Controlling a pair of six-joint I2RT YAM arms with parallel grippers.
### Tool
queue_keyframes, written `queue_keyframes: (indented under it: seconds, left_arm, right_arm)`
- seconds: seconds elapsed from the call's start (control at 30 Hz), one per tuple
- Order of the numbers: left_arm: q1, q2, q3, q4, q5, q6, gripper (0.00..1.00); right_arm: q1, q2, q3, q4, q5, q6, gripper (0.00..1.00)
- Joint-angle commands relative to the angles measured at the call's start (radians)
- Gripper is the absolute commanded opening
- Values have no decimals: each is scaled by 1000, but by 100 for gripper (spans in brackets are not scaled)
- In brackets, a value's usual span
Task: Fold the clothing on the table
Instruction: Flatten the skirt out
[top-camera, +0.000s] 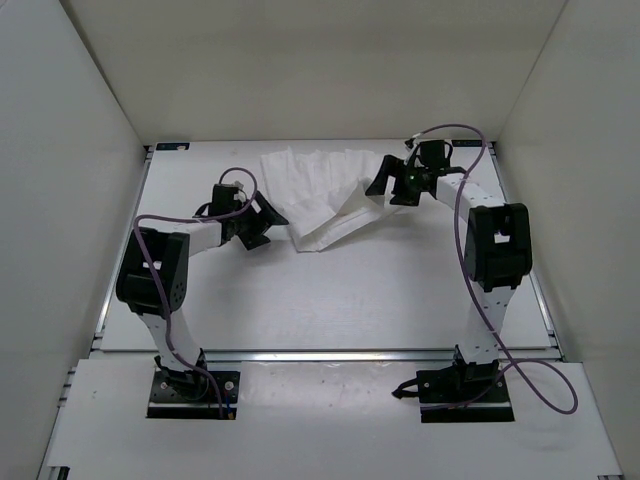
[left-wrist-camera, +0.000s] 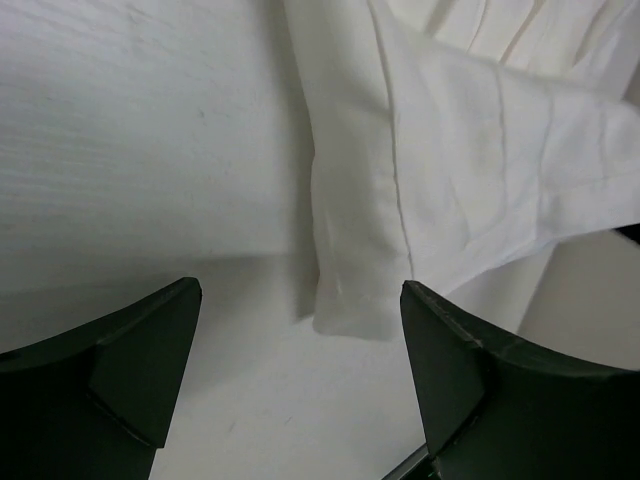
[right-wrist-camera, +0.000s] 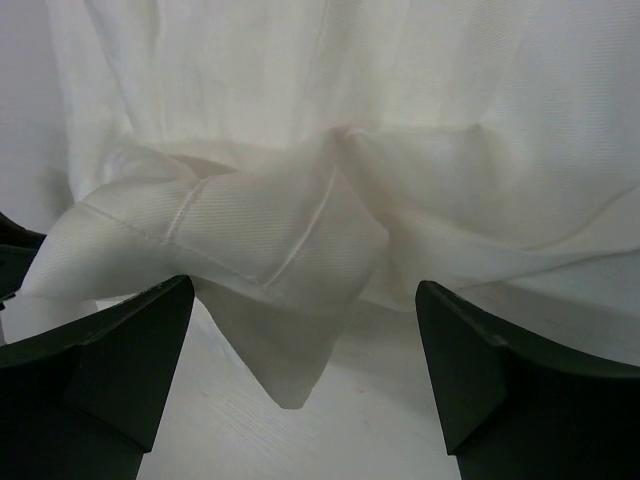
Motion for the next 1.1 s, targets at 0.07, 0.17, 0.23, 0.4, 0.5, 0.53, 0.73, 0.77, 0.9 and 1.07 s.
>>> queue_keyframes:
  seconds: [0.07,0.17,0.23,0.4,0.5,0.53,0.73,0.77,0.9,1.07]
  left_arm:
    - [16,-54,-74,300,72,-217,92]
    - [-29,-27,-54,315,82,-240,93]
    - [-56,-21,-60,346,75,-266,94]
    - [-113,-8,-85,351,13,-300,91]
    - [-119,1,-139,387,-10,-329,83]
    - [-119,4,-158,395,-10,-329,80]
    - [-109,1,-171,368,-26,-297,48]
    - [-115,7,-168,372,-23,-294,38]
    - [-113,19,-159,357,6,-288,0]
    - [-75,-25,-157,300,46,-225,0]
  right_arm:
    - [21,-79,-46,157,-11,99,87]
    - [33,-67,-40,139,-3,94,85]
    - [41,-52,-34,119,12,98,84]
    - [55,-50,-80,165,20,101,74]
    - [58,-57,-81,164,29,93,65]
    - [53,-61,-89,159,32,87,59]
    - [53,-98,-115,153,35,71,26]
    - [55,-110,-127,150,38,64,17]
    - [66,-155,-161,119,40,15,0]
    - [60,-280,-333,141,37,-20,0]
